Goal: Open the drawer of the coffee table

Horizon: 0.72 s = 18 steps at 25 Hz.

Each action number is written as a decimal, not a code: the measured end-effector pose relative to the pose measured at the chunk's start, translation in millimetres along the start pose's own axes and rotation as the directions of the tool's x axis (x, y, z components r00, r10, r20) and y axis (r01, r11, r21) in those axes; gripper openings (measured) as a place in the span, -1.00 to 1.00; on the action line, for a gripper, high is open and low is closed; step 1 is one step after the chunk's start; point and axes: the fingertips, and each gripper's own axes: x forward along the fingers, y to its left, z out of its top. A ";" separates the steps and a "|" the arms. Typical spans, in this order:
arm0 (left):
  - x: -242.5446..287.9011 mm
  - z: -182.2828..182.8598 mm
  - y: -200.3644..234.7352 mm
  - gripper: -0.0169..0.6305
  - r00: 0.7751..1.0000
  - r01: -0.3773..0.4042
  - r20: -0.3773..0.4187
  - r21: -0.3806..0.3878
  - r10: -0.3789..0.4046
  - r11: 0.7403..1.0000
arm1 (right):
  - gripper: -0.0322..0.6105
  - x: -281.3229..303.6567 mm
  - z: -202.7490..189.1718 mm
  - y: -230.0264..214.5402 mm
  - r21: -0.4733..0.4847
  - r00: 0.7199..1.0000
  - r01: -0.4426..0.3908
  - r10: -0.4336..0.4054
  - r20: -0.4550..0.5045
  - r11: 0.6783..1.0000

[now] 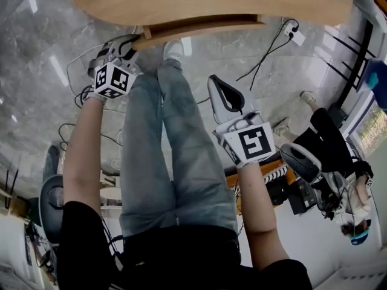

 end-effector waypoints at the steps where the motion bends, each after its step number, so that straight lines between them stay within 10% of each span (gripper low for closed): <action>1: -0.2 -1.1 -3.7 -0.67 1.000 0.003 -0.004 -0.005 -0.003 1.000 | -0.91 1.1 -2.7 -5.5 -0.009 1.000 0.009 -0.010 -0.006 1.000; 9: 0.9 -6.4 -14.9 -0.66 1.000 0.008 -0.026 -0.040 -0.009 0.999 | -0.90 24.5 -22.7 -55.9 -0.261 0.991 0.034 -0.067 -0.119 0.965; 18: 0.1 -7.1 -13.3 -0.66 0.998 0.020 -0.062 -0.058 -0.023 0.998 | -0.45 68.5 -45.0 -89.7 -0.497 0.948 -0.067 -0.100 -0.303 0.865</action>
